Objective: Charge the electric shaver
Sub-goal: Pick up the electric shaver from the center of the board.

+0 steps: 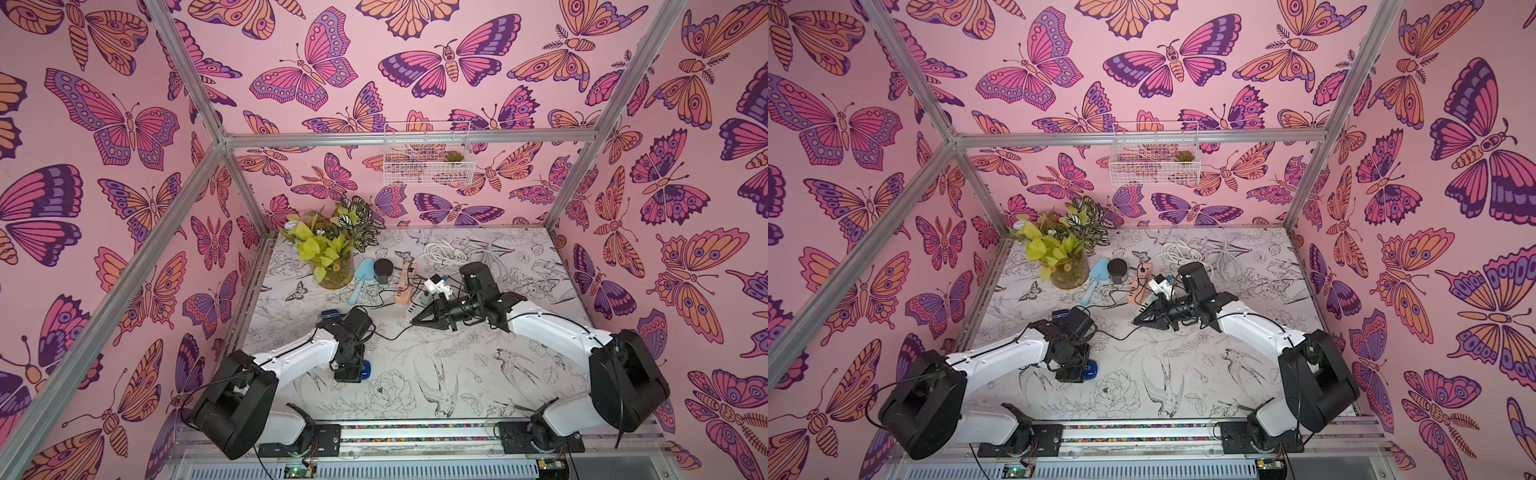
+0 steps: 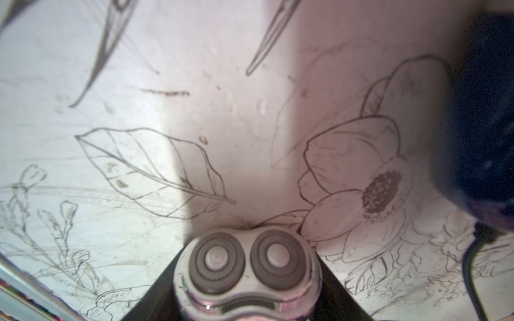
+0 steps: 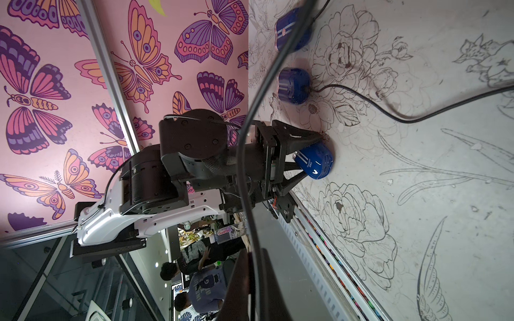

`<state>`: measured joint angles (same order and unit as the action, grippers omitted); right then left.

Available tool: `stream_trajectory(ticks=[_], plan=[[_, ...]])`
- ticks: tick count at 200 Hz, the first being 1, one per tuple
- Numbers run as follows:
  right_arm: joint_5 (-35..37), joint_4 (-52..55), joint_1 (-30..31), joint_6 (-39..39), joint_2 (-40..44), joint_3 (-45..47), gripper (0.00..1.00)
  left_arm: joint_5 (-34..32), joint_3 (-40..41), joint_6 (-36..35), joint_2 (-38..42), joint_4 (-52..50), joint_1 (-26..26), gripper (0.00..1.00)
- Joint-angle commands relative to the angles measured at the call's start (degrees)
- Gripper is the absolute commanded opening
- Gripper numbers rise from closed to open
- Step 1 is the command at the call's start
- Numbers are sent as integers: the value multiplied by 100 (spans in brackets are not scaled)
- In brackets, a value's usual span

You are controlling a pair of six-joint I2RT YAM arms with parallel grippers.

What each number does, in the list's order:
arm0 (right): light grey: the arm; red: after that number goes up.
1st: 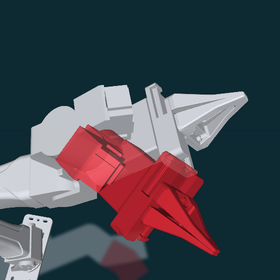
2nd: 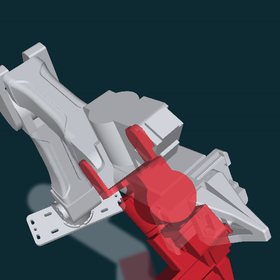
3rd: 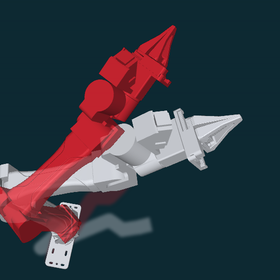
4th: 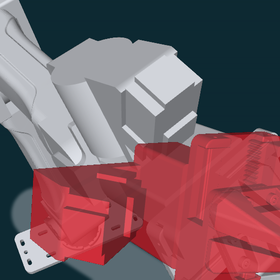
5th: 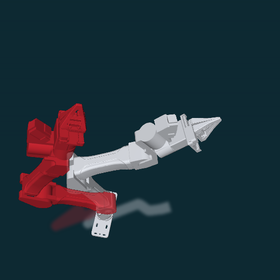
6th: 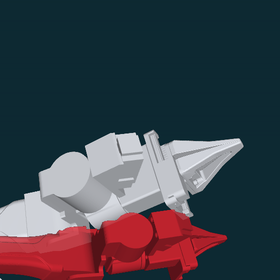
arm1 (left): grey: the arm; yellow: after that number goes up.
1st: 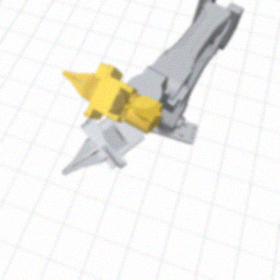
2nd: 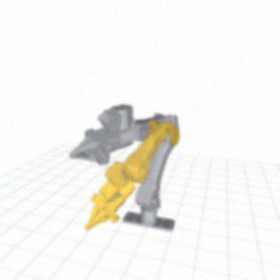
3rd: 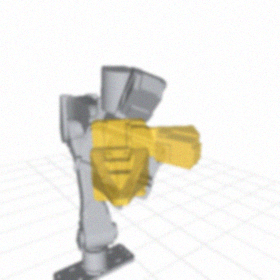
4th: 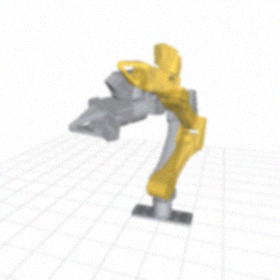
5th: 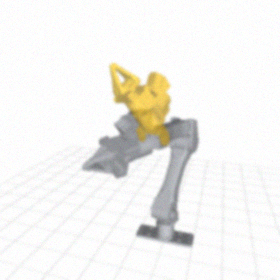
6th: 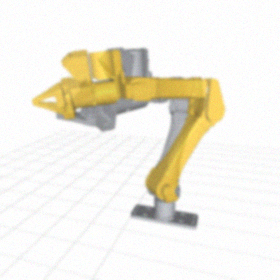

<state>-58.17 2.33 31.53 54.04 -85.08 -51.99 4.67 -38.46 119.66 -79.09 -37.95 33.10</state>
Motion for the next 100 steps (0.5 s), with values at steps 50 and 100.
stream_trajectory(ticks=[50, 100], plan=[[-150, -900, 38, 198, 18, 426, 0, 405, -1276, 173, 393, -1006, -257, 0], [-151, -1023, 104, 43, -227, 370, 0, 1327, -1918, -528, 251, -999, -511, 0]])
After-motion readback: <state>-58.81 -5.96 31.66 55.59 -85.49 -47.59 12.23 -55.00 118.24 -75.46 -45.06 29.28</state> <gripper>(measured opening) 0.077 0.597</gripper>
